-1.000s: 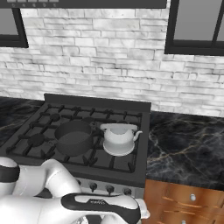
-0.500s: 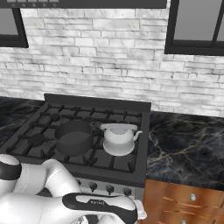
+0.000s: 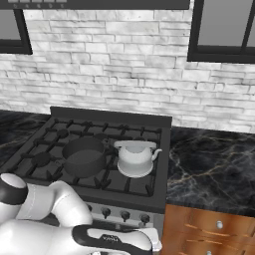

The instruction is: Pick the kettle from the counter and place it on a stove burner. Then turn the burner on.

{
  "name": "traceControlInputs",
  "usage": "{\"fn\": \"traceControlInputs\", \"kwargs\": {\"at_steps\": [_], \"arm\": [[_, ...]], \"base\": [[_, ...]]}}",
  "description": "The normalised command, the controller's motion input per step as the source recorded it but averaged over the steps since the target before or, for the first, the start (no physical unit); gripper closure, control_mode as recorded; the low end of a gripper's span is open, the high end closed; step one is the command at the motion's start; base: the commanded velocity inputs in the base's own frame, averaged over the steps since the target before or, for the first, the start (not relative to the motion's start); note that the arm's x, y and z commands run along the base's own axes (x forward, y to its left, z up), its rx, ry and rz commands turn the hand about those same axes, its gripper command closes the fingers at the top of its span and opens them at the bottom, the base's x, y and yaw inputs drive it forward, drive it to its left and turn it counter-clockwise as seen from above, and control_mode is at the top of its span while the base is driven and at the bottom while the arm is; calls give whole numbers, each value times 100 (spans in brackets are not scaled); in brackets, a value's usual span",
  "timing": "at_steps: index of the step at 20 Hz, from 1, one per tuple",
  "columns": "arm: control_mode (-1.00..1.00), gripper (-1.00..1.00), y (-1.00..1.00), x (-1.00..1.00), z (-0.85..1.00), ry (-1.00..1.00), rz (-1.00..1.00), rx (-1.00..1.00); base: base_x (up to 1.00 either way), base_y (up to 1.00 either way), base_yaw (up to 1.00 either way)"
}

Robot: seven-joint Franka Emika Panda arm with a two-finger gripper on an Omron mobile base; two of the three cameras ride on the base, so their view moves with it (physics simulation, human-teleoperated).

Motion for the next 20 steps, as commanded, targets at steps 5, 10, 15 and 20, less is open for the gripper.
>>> {"fn": "traceControlInputs", "kwargs": {"at_steps": [5,10,15,20], "arm": [[-100,-100,0,3,0,-4,-2,0],[-100,-100,0,7,0,-8,-7,0],[-100,-100,0,21,0,-6,-10,0],[-100,-100,-1,20,-2,-5,-10,0]], "base": [[0,0,0],[0,0,0],[0,0,0],[0,0,0]]}}
